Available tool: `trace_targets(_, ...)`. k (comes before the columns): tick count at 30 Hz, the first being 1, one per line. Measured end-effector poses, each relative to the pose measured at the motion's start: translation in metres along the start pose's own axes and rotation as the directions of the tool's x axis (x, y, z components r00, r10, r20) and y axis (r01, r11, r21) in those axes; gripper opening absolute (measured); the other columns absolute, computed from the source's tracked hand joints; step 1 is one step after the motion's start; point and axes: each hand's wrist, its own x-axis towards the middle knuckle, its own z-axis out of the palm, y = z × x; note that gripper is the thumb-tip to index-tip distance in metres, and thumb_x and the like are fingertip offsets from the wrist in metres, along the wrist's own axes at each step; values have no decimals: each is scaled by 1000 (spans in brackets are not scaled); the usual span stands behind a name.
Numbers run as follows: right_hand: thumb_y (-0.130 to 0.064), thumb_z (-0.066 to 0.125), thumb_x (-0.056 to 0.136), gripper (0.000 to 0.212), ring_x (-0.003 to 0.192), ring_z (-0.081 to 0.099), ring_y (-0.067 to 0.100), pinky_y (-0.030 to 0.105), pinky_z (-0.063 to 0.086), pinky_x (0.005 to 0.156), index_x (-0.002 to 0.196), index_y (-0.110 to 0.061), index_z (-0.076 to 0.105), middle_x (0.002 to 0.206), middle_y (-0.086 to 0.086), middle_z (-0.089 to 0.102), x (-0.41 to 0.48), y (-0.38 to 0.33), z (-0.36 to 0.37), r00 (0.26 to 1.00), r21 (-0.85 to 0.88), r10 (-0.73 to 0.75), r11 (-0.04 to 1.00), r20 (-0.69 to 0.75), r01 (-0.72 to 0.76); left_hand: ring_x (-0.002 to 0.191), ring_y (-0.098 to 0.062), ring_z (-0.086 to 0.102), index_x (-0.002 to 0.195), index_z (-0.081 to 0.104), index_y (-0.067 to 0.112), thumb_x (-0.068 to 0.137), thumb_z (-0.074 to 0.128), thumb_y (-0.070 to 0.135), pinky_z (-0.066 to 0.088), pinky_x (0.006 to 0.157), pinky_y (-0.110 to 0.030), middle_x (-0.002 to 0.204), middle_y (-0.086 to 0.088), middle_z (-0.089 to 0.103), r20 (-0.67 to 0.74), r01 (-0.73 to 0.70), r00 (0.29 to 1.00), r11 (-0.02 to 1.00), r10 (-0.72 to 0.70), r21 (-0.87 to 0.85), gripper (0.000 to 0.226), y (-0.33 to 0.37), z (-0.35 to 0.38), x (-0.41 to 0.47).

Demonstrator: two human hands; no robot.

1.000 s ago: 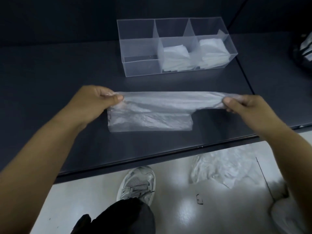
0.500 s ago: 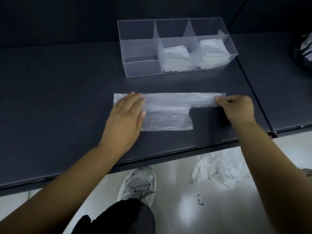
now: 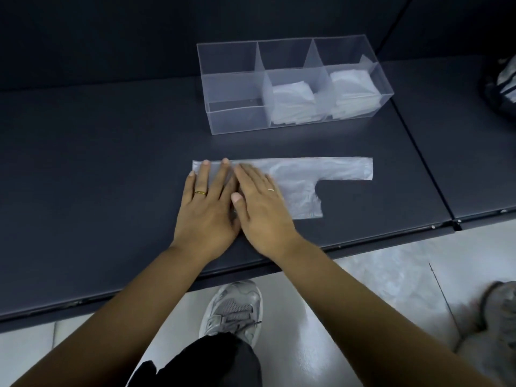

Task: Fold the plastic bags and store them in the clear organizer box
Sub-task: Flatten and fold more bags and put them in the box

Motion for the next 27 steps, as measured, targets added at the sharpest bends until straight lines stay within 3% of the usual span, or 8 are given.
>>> trace_targets(5, -48, 24, 99, 64, 148, -1, 15, 36, -7, 118, 153, -19, 8, 162, 0, 3, -2, 68, -19, 995, -369, 98, 925, 4, -90, 147, -31, -10, 153, 5, 25, 86, 5, 71, -4, 118, -50, 161, -3, -2, 10, 20, 1000, 1000, -20, -12, 82, 0, 0, 0)
trace_targets(9, -49, 23, 99, 64, 149, -2, 18, 40, -5, 119, 154, -21, 7, 162, 2, 2, -12, 121, -58, 962, -445, 268, 856, -54, -263, 146, -33, -7, 153, 8, 25, 85, 4, 73, -2, 117, -53, 161, -7, 1, 15, 29, 999, 1000, -29, 1, 83, 0, -1, 1)
trace_targets(13, -42, 40, 98, 62, 147, 11, 25, 43, -1, 118, 150, -13, 24, 159, 10, 17, -20, 129, -83, 938, -397, 278, 852, -209, -341, 147, -31, -9, 153, 6, 22, 84, 4, 76, -9, 114, -56, 161, -6, -1, 25, 48, 999, 999, -48, 5, 88, 2, -6, 1)
trace_targets(15, -36, 60, 90, 50, 131, 36, 30, 41, 20, 110, 133, -11, 51, 140, 11, 44, -31, 114, -90, 948, -266, 165, 934, -272, -238, 147, -29, -5, 152, 17, 16, 85, 15, 75, -11, 115, -54, 161, -8, 7, -44, 25, 999, 999, -27, -43, 89, 4, -12, 1)
trace_targets(17, -32, 73, 79, 32, 107, 45, 20, 34, 32, 95, 106, -17, 66, 112, -2, 51, -46, 99, -93, 970, -134, 77, 985, -230, -110, 146, -29, 12, 145, 35, 9, 88, 30, 69, 0, 117, -50, 156, -10, 24, -134, -93, 988, 982, 71, -164, 83, 10, -19, -1)
trace_targets(21, -21, 80, 74, 16, 96, 43, 13, 34, 36, 93, 88, -18, 72, 96, -7, 50, -62, 89, -84, 991, -63, 107, 992, -78, -112, 137, -28, 37, 133, 52, 1, 86, 62, 46, 21, 115, -38, 144, -12, 46, -151, -322, 946, 889, 288, -325, 66, 28, -20, -11)
trace_targets(24, -19, 72, 83, 2, 94, 47, 15, 27, 27, 88, 84, -18, 70, 92, -5, 54, -60, 89, -78, 986, -51, 144, 988, -83, -149, 139, -25, 34, 137, 48, 1, 84, 65, 45, 20, 116, -35, 147, -10, 42, -113, -292, 956, 900, 270, -322, 71, 35, -12, -17)
trace_targets(27, -15, 65, 89, 8, 92, 47, 17, 28, 28, 85, 81, -18, 66, 90, -5, 53, -55, 87, -76, 988, -103, 152, 983, -33, -155, 131, -26, 46, 129, 56, 0, 81, 70, 42, 30, 111, -38, 139, -11, 52, -175, -265, 960, 912, 219, -313, 65, 37, -9, -15)
